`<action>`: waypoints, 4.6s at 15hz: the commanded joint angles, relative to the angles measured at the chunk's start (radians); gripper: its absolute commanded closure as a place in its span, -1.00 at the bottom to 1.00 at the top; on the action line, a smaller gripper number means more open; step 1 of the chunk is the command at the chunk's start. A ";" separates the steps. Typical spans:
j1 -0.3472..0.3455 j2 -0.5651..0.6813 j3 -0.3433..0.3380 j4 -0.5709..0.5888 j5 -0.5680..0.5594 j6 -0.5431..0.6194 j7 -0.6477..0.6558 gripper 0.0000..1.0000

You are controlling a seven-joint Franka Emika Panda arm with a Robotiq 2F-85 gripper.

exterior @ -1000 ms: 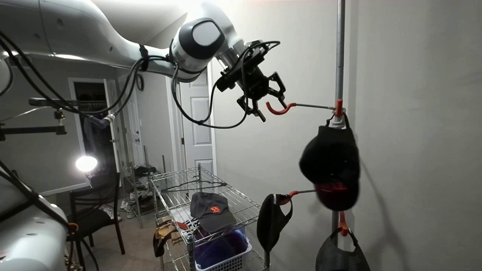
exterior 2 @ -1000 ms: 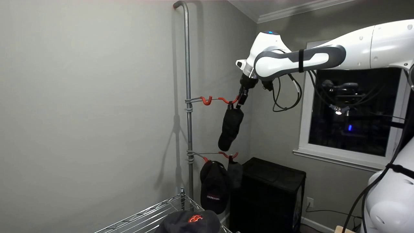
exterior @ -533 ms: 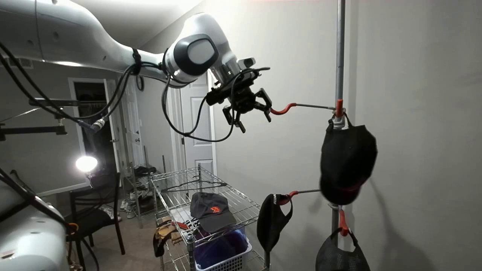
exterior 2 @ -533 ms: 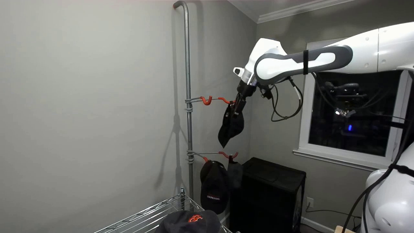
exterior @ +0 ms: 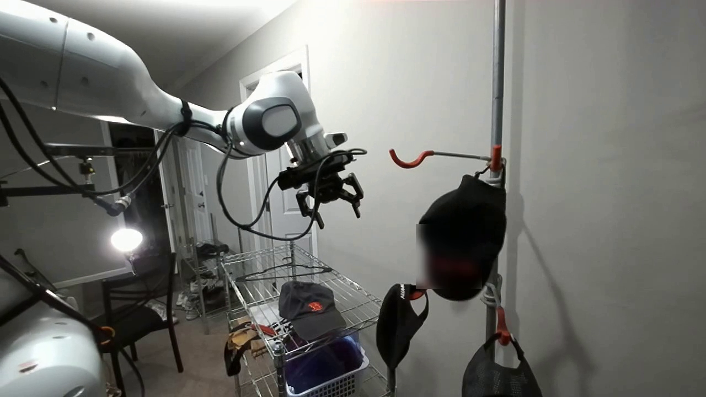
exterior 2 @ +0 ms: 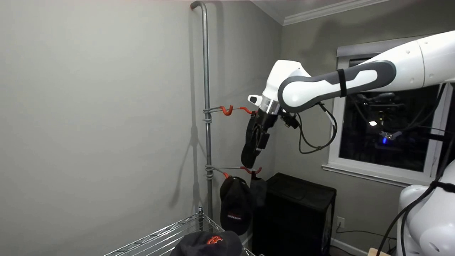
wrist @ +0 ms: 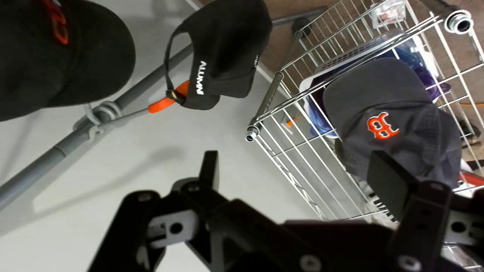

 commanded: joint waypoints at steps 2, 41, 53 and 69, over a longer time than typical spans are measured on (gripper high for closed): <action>0.030 0.048 0.085 -0.044 -0.045 0.054 -0.002 -1.00; 0.065 0.837 0.350 0.314 -0.054 0.179 -0.365 0.92; 0.061 0.716 0.244 0.497 -0.142 0.222 -0.060 0.98; 0.084 0.533 0.219 0.584 -0.449 0.217 0.519 0.98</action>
